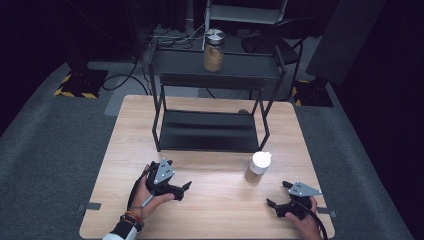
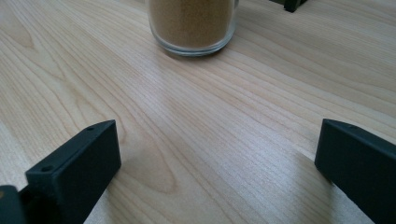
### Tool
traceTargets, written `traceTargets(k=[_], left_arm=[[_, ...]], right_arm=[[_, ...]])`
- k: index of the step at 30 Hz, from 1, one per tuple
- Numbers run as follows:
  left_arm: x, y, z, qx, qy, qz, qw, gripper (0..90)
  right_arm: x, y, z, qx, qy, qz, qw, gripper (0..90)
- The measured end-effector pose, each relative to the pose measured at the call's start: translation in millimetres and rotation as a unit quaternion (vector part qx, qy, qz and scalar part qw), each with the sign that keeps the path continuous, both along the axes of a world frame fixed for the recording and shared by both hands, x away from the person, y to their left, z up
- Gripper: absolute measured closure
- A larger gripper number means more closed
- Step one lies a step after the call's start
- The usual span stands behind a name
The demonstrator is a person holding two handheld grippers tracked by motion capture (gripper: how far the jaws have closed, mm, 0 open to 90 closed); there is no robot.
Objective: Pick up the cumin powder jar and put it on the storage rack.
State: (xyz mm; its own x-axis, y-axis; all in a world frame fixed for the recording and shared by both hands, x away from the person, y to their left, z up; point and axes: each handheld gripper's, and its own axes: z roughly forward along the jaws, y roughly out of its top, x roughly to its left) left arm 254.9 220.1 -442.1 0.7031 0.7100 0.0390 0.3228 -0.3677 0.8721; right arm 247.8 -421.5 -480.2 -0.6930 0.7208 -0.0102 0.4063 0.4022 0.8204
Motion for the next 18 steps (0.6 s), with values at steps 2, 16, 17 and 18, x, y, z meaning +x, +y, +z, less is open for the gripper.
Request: traceTargets(k=[2,16,17,18], left_arm=[[-0.2,0.2,-3.3,0.005,0.007,-0.003,1.0000,0.2],[2.0,6.6,-18.0,-0.002,0.045,-0.020,0.9988,0.3],[2.2,6.4,-18.2,0.001,0.046,-0.021,0.9987,0.3],[1.8,6.0,-19.0,0.001,0.046,-0.020,0.9987,0.3]], right_arm=[[0.0,0.0,0.0,0.000,0.000,0.000,1.0000,0.0],[0.0,0.0,0.0,0.000,0.000,0.000,1.0000,0.0],[0.0,0.0,0.0,0.000,0.000,0.000,1.0000,0.0],[0.0,0.0,0.0,0.000,0.000,0.000,1.0000,0.0]])
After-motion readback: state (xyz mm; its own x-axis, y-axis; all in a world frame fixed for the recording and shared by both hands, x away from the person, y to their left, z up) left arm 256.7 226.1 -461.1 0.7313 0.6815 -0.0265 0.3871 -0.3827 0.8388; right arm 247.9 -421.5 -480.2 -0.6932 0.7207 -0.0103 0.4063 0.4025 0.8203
